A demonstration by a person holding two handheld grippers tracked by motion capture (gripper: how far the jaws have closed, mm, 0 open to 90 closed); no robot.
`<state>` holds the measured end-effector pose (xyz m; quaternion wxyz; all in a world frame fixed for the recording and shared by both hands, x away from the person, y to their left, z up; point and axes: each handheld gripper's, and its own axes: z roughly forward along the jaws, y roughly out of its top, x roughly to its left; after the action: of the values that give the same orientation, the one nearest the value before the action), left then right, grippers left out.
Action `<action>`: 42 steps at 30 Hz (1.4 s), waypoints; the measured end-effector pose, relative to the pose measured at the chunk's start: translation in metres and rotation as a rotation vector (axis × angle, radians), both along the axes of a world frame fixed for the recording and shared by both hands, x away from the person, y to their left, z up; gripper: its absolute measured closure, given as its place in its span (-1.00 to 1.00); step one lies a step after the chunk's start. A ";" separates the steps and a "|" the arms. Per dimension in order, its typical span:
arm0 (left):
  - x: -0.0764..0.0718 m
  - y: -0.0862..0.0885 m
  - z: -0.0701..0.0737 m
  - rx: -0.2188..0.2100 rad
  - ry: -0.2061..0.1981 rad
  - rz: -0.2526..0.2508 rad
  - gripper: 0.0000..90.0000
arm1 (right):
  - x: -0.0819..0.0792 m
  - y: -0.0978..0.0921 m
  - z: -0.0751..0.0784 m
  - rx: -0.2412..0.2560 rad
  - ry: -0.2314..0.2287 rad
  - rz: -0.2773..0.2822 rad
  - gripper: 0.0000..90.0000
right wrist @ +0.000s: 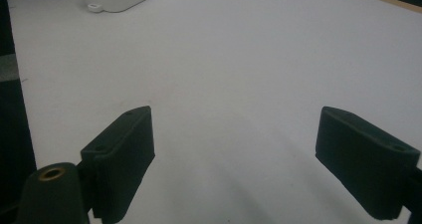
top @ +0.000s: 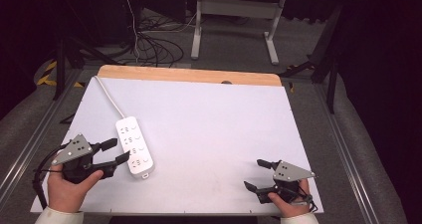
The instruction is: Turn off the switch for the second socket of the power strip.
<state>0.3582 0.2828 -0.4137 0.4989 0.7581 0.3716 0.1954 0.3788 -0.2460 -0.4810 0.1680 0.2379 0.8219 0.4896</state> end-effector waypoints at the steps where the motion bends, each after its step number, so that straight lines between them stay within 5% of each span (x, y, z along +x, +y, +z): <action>1: 0.001 -0.001 0.000 -0.005 0.004 0.002 -0.17 | 0.000 0.000 0.000 -0.001 0.001 0.000 -0.64; 10: 0.016 -0.009 0.006 0.042 -0.010 -0.010 -0.13 | 0.000 0.000 0.000 0.000 -0.001 0.001 -0.64; 18: 0.027 -0.012 0.003 0.031 0.000 0.007 -0.08 | 0.000 0.000 0.000 0.000 -0.002 0.001 -0.64; 23: 0.037 -0.009 -0.002 0.026 -0.039 0.014 0.04 | 0.000 0.000 0.000 -0.002 0.000 0.002 -0.64; 34: 0.056 -0.010 -0.012 0.052 -0.013 0.020 0.91 | 0.000 0.000 -0.001 -0.002 0.000 0.002 -0.64; 42: 0.070 -0.013 -0.022 0.079 0.001 0.037 0.99 | 0.000 -0.001 -0.001 -0.004 0.000 0.003 -0.64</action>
<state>0.4287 0.2701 -0.4357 0.4647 0.7704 0.3778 0.2186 0.3786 -0.2469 -0.4818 0.1675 0.2364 0.8233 0.4881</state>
